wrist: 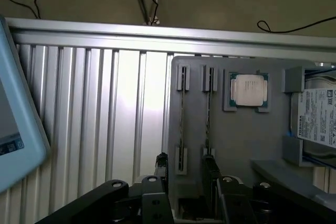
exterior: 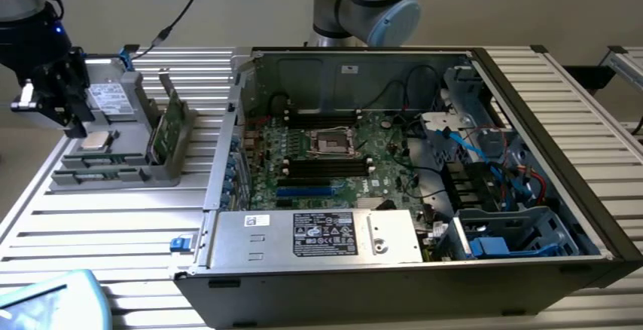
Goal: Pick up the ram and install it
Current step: 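Pick up the ram and move it above insertion slot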
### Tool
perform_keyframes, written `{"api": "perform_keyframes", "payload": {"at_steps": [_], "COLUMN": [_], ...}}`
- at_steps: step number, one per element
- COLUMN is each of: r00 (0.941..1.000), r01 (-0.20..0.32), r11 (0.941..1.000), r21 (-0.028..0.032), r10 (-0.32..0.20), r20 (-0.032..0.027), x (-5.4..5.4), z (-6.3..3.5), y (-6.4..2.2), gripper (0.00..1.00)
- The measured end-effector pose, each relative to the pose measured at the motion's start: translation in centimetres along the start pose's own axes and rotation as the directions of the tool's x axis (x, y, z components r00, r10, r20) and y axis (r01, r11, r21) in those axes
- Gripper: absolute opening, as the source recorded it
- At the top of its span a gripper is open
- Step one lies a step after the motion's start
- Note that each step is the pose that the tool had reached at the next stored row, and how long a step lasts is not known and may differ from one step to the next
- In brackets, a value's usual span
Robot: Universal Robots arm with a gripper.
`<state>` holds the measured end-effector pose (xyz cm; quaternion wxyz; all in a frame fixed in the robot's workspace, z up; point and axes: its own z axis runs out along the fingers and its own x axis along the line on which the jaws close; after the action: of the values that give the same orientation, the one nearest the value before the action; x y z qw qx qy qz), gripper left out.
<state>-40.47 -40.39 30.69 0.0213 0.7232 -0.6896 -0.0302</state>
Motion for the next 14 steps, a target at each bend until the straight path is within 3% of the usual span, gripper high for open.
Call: {"api": "perform_keyframes", "payload": {"at_steps": [4, 11, 14], "r00": [1.0000, 1.0000, 1.0000], "r01": [0.000, 0.000, 0.000], "r11": [1.0000, 0.9997, 0.9994], "r21": [0.0029, 0.0251, 0.0335], "r10": [0.000, 0.000, 0.000], "r20": [-0.0003, -0.0012, -0.0016], "x": [0.0, -0.1, -0.1], "z": [0.73, 1.79, 2.16], "y": [0.31, 2.22, 2.25], "gripper": [0.40, 0.40, 0.40]}}
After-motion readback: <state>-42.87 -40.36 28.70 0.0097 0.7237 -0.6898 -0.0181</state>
